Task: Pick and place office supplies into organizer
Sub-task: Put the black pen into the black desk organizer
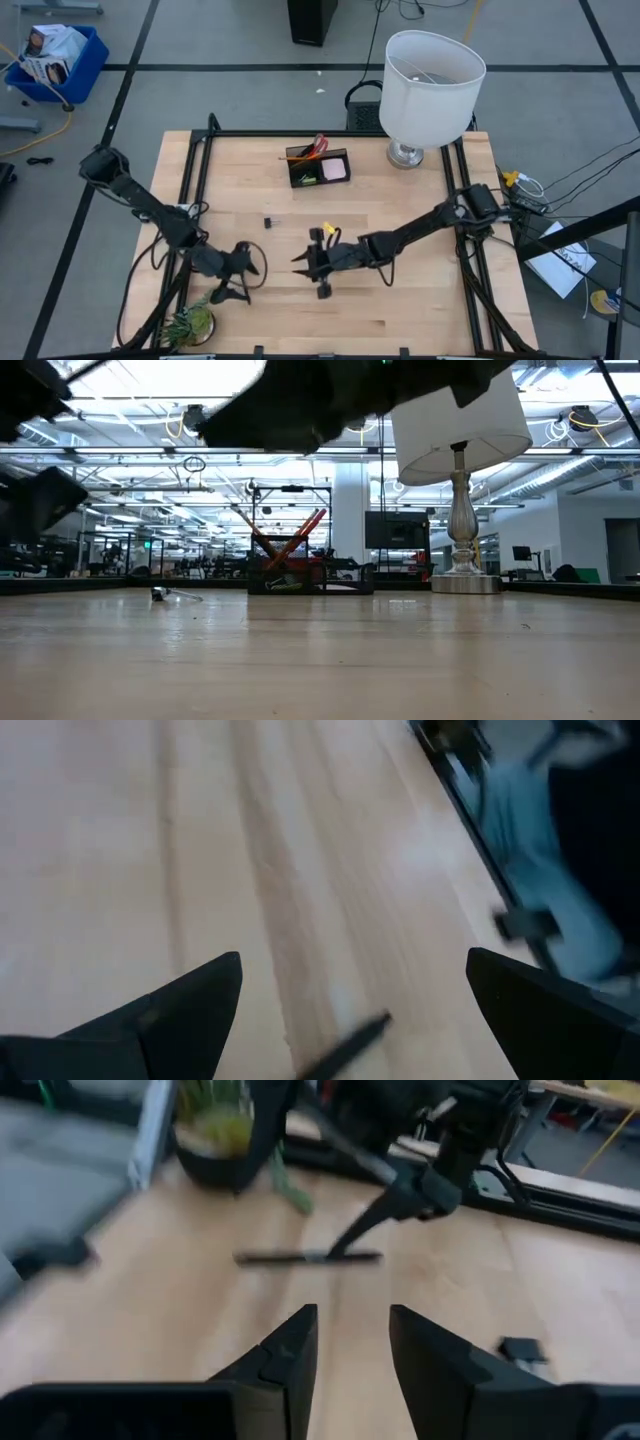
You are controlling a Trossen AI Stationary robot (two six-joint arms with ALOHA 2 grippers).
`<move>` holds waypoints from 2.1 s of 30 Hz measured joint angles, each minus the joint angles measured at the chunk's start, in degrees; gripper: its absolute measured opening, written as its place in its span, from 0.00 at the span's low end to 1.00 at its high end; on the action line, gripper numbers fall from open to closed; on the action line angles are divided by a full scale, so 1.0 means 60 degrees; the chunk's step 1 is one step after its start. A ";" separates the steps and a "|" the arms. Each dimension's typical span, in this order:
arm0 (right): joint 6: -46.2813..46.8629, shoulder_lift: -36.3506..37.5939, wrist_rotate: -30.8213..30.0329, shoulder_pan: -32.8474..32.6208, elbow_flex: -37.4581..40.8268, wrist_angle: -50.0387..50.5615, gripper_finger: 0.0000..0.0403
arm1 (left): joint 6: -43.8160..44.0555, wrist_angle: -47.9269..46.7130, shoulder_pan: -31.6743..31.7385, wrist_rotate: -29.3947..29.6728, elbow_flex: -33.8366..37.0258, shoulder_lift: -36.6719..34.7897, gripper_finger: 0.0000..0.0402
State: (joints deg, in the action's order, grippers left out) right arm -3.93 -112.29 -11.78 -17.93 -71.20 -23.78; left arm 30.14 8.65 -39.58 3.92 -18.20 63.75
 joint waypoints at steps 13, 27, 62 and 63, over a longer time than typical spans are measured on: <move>0.2038 0.0007 -0.0020 -0.0291 0.0000 -0.1779 0.29 | -0.2936 -0.2719 -0.0923 0.1648 -0.0021 0.0000 0.98; 0.2522 0.0007 -0.0063 -0.0078 0.0000 -0.1089 0.28 | -0.3756 -0.2163 -0.0868 0.1625 0.0594 0.0000 0.87; 0.2836 -0.0008 -0.0060 -0.0099 0.1584 -0.3584 0.25 | -0.2015 0.3104 0.0035 0.2055 0.1200 0.3381 0.44; 0.2836 -0.0008 -0.0060 -0.0099 0.1622 -0.3656 0.25 | -0.1693 0.3134 0.0060 0.2064 0.1203 0.3444 0.42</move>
State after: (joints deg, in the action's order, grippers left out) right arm 13.08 -112.33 -12.14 -18.52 -61.47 -45.71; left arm 19.99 27.45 -39.22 16.31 -10.98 84.41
